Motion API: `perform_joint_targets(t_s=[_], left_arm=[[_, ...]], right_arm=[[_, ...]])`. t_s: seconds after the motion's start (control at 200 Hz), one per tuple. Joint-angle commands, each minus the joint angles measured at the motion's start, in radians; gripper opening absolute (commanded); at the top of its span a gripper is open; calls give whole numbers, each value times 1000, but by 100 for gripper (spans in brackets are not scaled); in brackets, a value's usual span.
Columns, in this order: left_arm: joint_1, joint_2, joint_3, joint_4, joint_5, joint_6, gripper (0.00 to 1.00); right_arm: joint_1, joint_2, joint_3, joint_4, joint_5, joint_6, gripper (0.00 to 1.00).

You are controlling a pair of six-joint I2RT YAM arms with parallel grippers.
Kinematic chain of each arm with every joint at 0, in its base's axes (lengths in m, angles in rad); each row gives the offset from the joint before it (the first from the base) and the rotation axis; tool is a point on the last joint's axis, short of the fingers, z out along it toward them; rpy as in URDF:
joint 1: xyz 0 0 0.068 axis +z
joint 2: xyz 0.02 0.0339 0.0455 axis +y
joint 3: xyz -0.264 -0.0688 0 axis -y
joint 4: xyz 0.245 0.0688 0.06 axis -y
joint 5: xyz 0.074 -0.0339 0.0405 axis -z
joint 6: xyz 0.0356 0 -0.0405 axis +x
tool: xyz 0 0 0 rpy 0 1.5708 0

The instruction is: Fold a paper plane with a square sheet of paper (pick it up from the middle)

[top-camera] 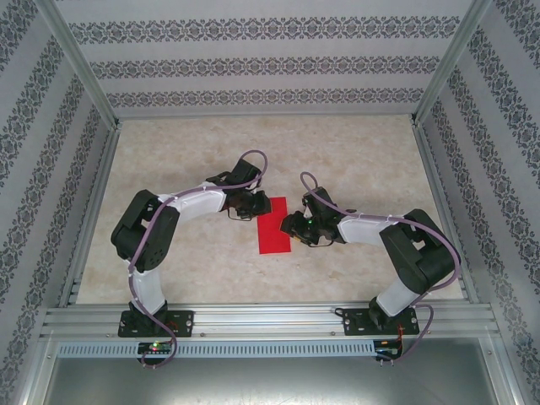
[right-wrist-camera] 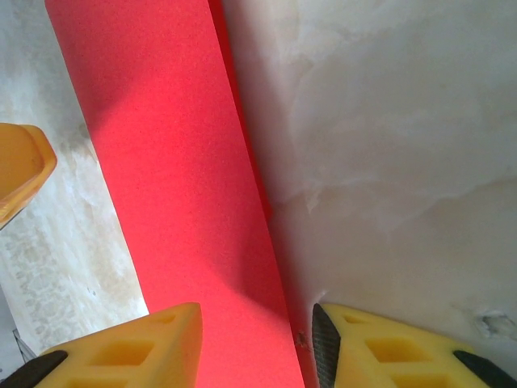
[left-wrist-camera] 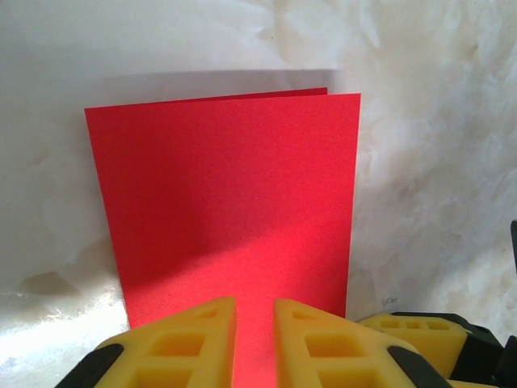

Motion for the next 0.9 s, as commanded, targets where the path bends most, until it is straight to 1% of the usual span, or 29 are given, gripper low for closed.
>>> perform_joint_targets(t_s=[0.0,0.115,0.26,0.415,0.545,0.629,0.714,0.814,0.854,0.894], left_arm=[[-7,31,-8,-16,-7,11,21],[-6,33,-16,-13,-14,13,21],[-5,43,-24,-15,-20,12,21],[-5,47,-34,-11,-19,10,20],[-5,50,-33,-15,-22,15,20],[-5,54,-32,-17,-18,21,20],[-6,56,-33,-19,-14,23,19],[-6,56,-36,-17,-8,31,18],[-6,57,-38,-20,-10,32,18],[-5,56,-37,-22,-10,36,18]], right_arm=[[9,23,13,61,-41,-11,42],[4,15,11,58,-41,-10,42],[-3,-16,1,40,-12,-6,40],[-14,-33,-10,43,-14,-5,37],[-19,-38,-17,53,-12,-3,37],[-29,-21,-14,79,-47,-9,36],[-40,-14,-17,96,-55,-12,36],[-60,0,-14,140,-105,-18,36],[-69,12,-8,153,-131,-22,34],[-74,19,-6,156,-136,-23,34]])
